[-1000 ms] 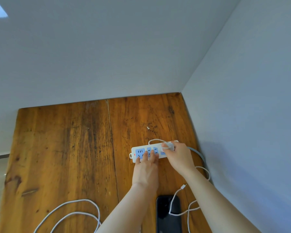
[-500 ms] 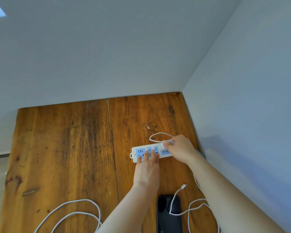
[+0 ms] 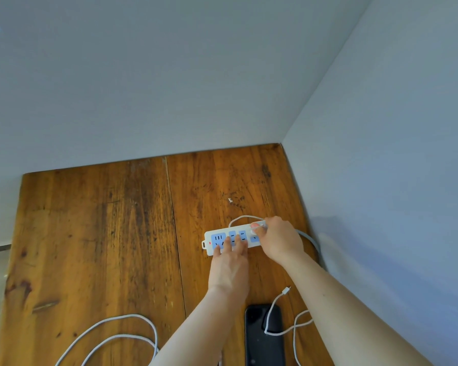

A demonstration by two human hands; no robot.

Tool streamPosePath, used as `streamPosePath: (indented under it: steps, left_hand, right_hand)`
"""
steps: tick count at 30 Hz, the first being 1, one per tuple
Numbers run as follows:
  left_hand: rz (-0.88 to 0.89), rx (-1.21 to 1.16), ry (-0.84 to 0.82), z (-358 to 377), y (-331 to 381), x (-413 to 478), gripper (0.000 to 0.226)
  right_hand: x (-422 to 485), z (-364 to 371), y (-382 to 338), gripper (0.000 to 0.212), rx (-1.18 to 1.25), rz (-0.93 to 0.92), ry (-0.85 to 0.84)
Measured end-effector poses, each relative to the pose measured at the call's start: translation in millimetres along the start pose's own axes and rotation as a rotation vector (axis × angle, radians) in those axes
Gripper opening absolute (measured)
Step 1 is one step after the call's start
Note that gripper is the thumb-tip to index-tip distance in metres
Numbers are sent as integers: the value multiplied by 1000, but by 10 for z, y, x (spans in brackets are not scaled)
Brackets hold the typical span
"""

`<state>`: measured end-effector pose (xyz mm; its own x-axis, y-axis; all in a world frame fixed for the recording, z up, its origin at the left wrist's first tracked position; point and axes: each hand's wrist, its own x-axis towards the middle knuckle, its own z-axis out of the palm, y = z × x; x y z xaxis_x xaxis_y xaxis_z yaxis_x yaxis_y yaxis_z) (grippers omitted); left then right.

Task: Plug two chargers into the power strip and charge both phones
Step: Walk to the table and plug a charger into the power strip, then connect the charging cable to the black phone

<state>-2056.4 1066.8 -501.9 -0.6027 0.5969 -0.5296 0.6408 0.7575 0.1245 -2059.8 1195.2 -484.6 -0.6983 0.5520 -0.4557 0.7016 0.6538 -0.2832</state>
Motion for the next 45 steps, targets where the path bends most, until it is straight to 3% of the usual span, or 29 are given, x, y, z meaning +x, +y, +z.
streamPosePath:
  steps: [13,17,20,23,26,32,35,41,45]
  left_hand:
    - [26,11,-37,-66,-23,2,80]
    - [25,-97,-84,-68,-63,-60,79]
    - [13,-179,68,115,-31,-270,76]
    - [22,-232,182,418,114,-558,73]
    - [-11,-283,128,696,273,-815,67]
    - [-111,-266,143,1115,466,-1136,64]
    - [-152,-260,150,1213,515,-1165,64]
    - [-220,-256,150,1216,593,-1209,64]
    - [-323,-316,183,1275,799,-1262,68]
  right_hand:
    - [-81,119,-42,36,-101,-5,128]
    - [-262,181,43,54,5,13,87]
    - [-562,269,261,55,171,-17,174]
    - [-895,386,573,40,207,3,278]
    - [-1126,524,851,19,264,97,187]
    - [-1195,836,958,36,352,114,31]
    - [-1143,909,961,29,346,119,55]
    - [-1285,813,1258,16,618,185,80]
    - [-1542,781,1632,21,834,272,-100]
